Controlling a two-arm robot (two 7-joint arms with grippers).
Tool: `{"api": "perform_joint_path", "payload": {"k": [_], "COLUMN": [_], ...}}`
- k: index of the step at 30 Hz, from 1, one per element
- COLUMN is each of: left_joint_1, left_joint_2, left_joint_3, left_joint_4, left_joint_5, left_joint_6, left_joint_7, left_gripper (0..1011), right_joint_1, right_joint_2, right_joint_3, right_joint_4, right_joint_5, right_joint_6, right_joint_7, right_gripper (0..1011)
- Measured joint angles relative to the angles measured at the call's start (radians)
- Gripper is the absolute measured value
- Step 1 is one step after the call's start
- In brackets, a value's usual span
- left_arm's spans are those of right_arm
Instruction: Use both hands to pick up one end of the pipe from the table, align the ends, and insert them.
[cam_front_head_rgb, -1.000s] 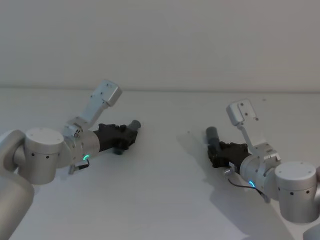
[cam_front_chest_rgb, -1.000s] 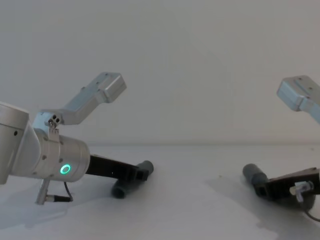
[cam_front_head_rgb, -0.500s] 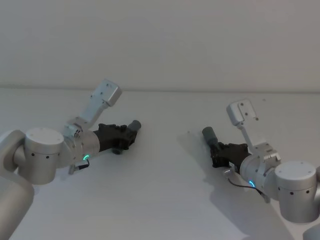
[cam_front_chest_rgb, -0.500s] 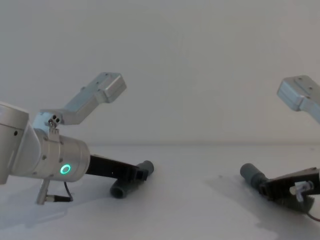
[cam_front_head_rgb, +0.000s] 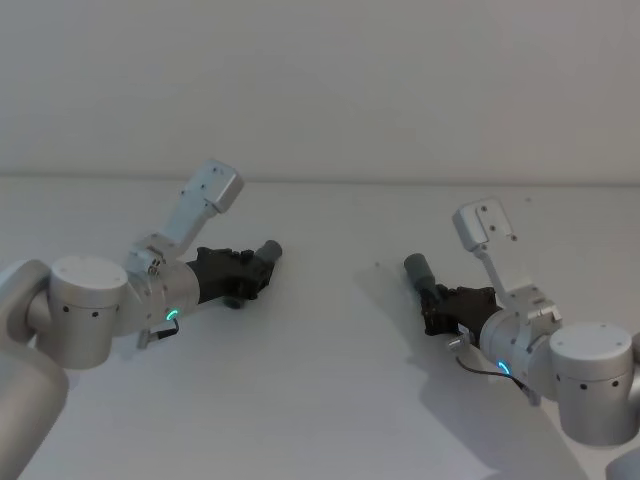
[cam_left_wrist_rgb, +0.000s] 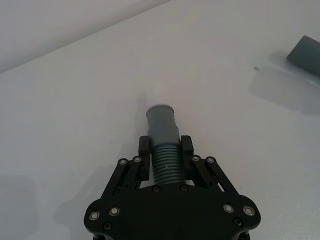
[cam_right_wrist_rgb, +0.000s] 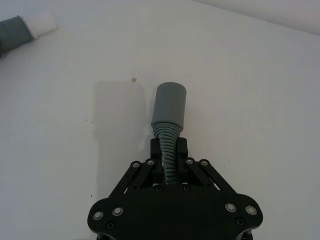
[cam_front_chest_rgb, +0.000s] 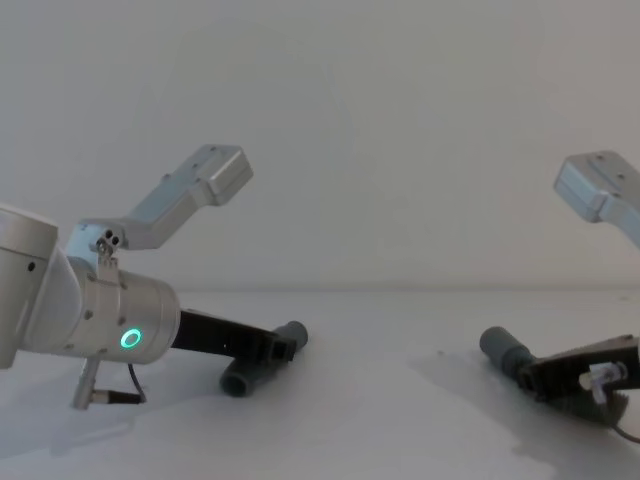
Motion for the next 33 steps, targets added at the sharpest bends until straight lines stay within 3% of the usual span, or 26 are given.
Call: {"api": "perform_joint_path", "payload": {"k": [33], "left_joint_1": [0.000], "left_joint_2": [0.000], "left_joint_3": [0.000], "left_joint_4": [0.000], "left_joint_5": [0.000], "left_joint_6": [0.000], "left_joint_7": [0.000], "left_gripper": [342], "right_joint_1": [0.000], "right_joint_2": [0.000], "right_joint_3": [0.000], "right_joint_4": [0.000], "right_joint_5": [0.000], "right_joint_6": [0.000], "right_joint_7": [0.000], "right_gripper": [142]}}
